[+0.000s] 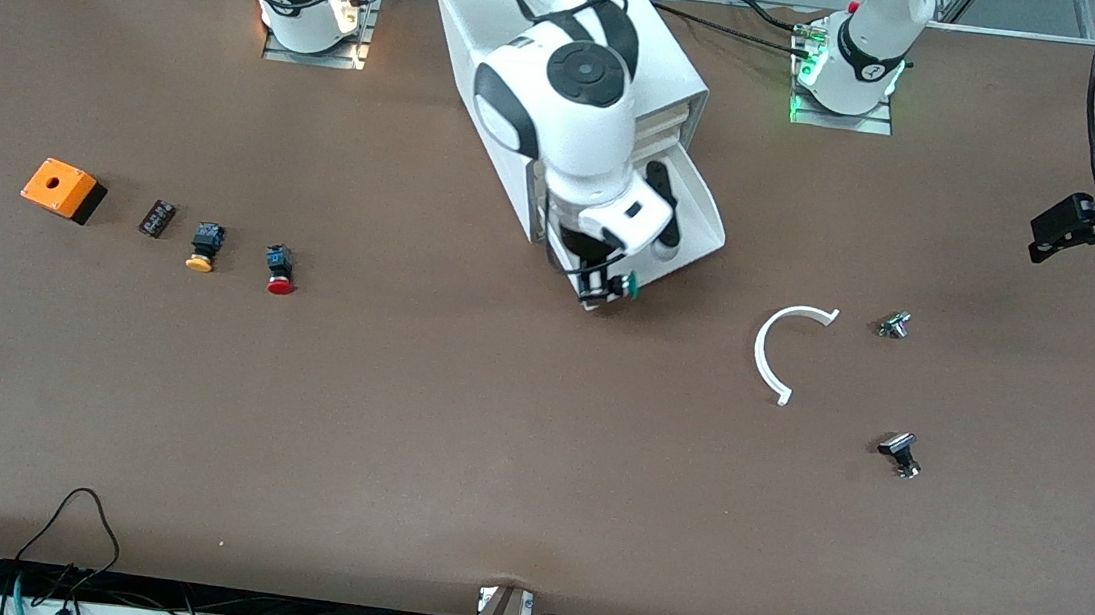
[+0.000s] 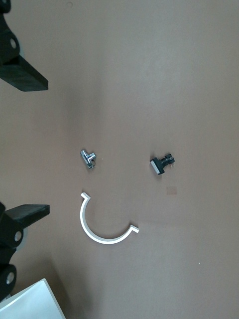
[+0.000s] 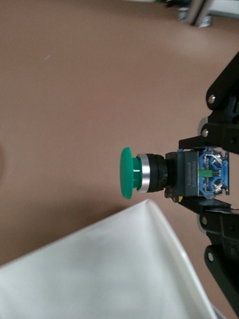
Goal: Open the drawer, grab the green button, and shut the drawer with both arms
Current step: 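Lift the green button out of the drawer with the right gripper, then set the green button beside the red button and open the right gripper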
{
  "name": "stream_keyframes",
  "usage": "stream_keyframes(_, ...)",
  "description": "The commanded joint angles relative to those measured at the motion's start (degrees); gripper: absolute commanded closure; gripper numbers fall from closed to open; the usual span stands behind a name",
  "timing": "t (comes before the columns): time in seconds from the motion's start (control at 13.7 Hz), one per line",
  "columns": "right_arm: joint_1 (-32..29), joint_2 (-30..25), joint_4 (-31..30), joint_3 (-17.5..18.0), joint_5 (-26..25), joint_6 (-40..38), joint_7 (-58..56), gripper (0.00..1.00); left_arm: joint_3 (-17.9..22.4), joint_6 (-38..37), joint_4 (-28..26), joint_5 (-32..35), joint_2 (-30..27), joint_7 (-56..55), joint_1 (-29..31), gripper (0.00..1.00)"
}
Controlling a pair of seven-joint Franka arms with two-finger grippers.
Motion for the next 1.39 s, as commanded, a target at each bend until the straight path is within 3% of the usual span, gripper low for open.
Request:
stream_keyframes(0.0,-2.0,-0.6,-0.8,-0.8,0.3,1.0,10.1,0.75,-0.3,-1.7,1.9,0.3,0.8,0.0,0.0,0.0)
stream_keyframes(0.22,-3.1,-0.5,-3.9,-3.8,-0.3,1.2,19.0,0.75,-0.3,-2.0,1.8,0.4,0.8,0.1,0.4,0.0)
stream_keyframes(0.51,-6.1,-0.5,-8.9,-3.9,2.5,6.9,37.9,0.75,-0.3,-1.8,1.8,0.4,0.8,-0.1,0.4,0.0)
stream_keyframes(0.88,-12.8,-4.4,-20.4,-5.0,1.9,7.4,37.9,0.75,-0.6,-1.7,1.9,0.4,0.7,-0.1,-0.1,0.0)
stream_keyframes(1.1,-16.4,-5.2,-23.0,-5.1,2.0,7.1,34.4,0.75,-3.8,-2.9,1.9,0.5,0.2,-0.6,0.0,0.0)
stream_keyframes(1.32,-19.8,-5.8,-27.2,-5.1,1.9,9.0,30.6,0.75,-4.4,-2.9,1.9,0.7,0.2,-0.6,0.0,0.0)
